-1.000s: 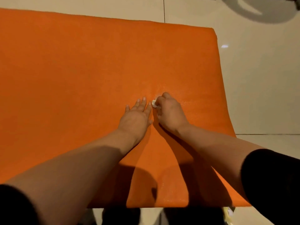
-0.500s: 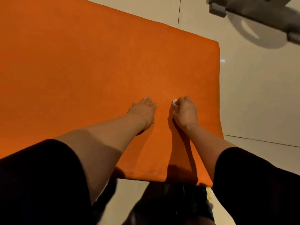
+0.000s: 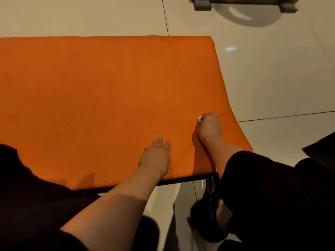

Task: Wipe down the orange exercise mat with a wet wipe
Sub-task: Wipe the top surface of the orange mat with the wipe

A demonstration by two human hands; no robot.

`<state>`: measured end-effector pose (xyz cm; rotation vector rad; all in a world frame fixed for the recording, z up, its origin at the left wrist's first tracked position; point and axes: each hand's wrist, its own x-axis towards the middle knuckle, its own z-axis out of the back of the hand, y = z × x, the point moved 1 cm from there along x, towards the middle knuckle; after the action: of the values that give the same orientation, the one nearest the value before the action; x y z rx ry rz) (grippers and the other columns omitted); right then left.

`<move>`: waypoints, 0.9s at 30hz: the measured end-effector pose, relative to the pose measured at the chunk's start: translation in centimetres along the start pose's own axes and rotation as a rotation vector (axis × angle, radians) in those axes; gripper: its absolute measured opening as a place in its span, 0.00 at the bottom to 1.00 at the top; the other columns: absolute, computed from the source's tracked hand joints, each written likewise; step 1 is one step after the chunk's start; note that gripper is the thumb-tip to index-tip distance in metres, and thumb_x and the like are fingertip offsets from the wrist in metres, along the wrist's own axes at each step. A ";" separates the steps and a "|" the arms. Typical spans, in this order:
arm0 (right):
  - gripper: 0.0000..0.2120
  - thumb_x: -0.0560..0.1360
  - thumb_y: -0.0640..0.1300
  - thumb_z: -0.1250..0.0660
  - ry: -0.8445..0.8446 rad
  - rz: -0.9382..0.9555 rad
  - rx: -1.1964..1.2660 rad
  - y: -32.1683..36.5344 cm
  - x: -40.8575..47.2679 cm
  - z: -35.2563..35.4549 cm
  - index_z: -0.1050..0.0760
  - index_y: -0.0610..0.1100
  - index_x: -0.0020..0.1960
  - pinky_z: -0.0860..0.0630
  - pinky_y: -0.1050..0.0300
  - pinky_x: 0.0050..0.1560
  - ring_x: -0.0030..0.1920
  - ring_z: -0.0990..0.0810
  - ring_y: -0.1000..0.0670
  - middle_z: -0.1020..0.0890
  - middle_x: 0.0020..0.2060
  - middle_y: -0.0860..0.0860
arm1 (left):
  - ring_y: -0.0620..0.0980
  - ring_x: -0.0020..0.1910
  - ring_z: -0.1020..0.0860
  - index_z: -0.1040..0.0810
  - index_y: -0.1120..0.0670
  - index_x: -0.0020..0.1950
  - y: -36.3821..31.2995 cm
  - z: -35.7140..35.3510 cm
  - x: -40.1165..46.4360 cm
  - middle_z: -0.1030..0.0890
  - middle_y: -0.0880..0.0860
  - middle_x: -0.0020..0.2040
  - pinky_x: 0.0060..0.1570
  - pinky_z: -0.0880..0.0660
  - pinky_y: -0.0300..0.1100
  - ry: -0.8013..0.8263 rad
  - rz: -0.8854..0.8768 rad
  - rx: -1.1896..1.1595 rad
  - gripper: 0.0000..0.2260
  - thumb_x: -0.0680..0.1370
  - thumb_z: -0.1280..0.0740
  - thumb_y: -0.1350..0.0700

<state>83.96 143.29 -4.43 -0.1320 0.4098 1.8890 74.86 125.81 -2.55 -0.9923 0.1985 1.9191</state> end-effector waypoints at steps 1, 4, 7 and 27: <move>0.10 0.80 0.37 0.40 0.031 0.035 0.016 0.8 -1.0 -0.3 0.25 0.33 0.57 0.36 0.55 0.43 0.55 0.25 0.38 0.27 0.59 0.39 | 0.54 0.78 0.56 0.55 0.51 0.80 -0.2 -0.1 -0.2 0.58 0.55 0.79 0.75 0.48 0.53 0.002 0.008 -0.001 0.28 0.84 0.45 0.52; 0.08 0.79 0.36 0.39 0.161 0.217 0.047 3.7 -3.8 -1.4 0.25 0.34 0.55 0.36 0.55 0.43 0.54 0.25 0.38 0.27 0.57 0.39 | 0.55 0.78 0.56 0.55 0.51 0.80 -0.7 -0.2 -0.8 0.58 0.55 0.79 0.75 0.48 0.54 0.028 0.007 -0.002 0.29 0.84 0.43 0.52; 0.09 0.80 0.37 0.41 0.158 0.220 -0.008 2.9 -4.3 -0.4 0.25 0.34 0.55 0.33 0.52 0.44 0.55 0.25 0.38 0.26 0.57 0.38 | 0.54 0.78 0.57 0.55 0.51 0.80 -0.2 -0.4 -1.6 0.58 0.54 0.79 0.75 0.48 0.52 0.038 -0.035 0.009 0.29 0.83 0.43 0.51; 0.11 0.81 0.41 0.40 0.082 -0.043 0.011 -0.2 -10.3 1.2 0.23 0.35 0.53 0.30 0.54 0.46 0.53 0.23 0.39 0.22 0.54 0.38 | 0.55 0.78 0.56 0.55 0.49 0.80 1.0 -2.5 -3.2 0.59 0.56 0.79 0.74 0.48 0.51 -0.031 -0.115 0.064 0.33 0.81 0.39 0.59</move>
<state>87.87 134.63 -0.37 -0.2099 0.4692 1.8428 76.25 121.88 -2.13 -0.9115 0.1800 1.8110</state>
